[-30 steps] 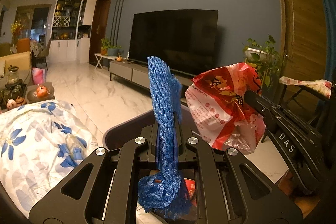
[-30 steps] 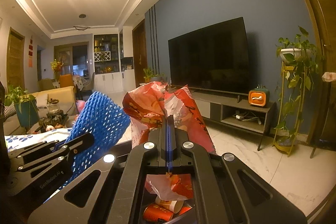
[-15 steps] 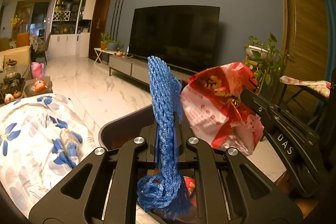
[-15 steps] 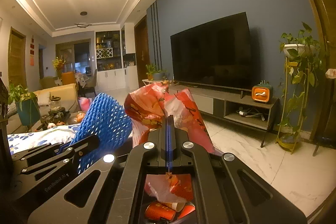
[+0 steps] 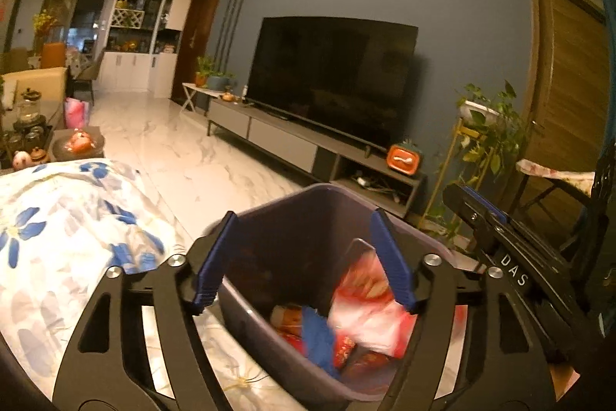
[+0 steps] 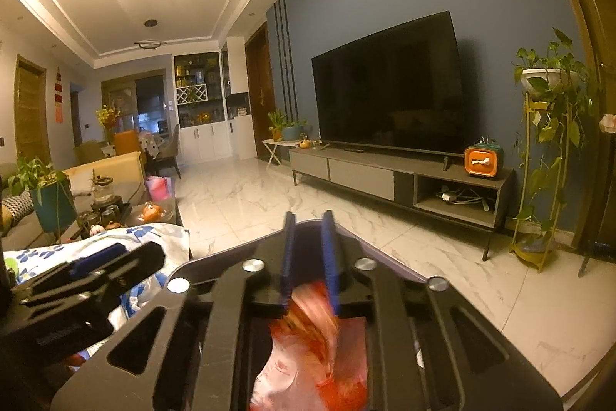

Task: Collect trash
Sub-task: 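Open both tools over the grey bin to drop the net and wrapper, then move both open tools back over the trash on the table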

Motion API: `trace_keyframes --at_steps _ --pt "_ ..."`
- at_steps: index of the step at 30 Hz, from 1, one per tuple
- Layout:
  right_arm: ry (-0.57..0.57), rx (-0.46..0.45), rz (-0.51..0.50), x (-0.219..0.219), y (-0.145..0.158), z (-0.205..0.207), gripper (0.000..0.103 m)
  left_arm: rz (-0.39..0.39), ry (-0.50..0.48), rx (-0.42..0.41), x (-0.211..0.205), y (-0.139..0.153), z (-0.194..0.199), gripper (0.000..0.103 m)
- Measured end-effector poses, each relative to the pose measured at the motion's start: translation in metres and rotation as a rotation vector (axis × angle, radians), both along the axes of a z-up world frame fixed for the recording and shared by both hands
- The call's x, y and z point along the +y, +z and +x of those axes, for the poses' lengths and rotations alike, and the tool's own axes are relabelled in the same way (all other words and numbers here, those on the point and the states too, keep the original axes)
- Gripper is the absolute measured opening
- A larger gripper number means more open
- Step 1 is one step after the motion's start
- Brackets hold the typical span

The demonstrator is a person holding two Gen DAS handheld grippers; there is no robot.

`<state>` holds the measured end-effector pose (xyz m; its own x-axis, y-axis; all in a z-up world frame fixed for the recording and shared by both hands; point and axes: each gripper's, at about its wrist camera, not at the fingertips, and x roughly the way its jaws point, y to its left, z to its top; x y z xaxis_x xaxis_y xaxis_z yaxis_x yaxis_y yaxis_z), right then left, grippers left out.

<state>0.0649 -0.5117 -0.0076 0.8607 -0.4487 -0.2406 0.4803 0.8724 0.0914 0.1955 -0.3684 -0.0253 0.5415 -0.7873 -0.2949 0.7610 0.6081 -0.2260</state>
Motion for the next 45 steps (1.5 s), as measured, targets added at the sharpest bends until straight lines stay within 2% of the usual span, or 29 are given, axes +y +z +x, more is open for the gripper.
trace_keyframes --at_steps 2,5,10,15,24,32,40,45 --pt "0.004 -0.003 -0.006 0.005 0.000 0.000 0.025 -0.001 0.028 -0.008 0.009 0.002 -0.002 0.075" --pt "0.009 -0.013 -0.007 0.009 0.001 -0.004 0.035 0.006 0.077 -0.024 0.024 0.005 -0.006 0.080" --pt "0.027 -0.058 -0.008 0.022 0.007 -0.018 0.063 0.022 0.172 -0.039 0.057 0.009 -0.011 0.085" --pt "0.052 -0.069 0.002 0.036 0.009 -0.028 0.075 0.041 0.286 -0.058 0.096 0.013 -0.021 0.087" --pt "0.143 -0.062 0.015 0.088 0.015 -0.033 0.076 0.069 0.418 -0.051 0.169 0.017 -0.036 0.088" --pt "0.296 -0.044 0.020 0.150 0.014 -0.017 0.076 0.094 0.589 -0.069 0.251 0.017 -0.049 0.088" --pt "0.432 -0.002 0.014 0.212 0.003 0.004 0.076 0.137 0.783 -0.056 0.335 0.001 -0.064 0.088" --pt "0.505 0.027 0.013 0.245 -0.002 0.023 0.076 0.112 0.900 -0.024 0.386 -0.004 -0.073 0.088"
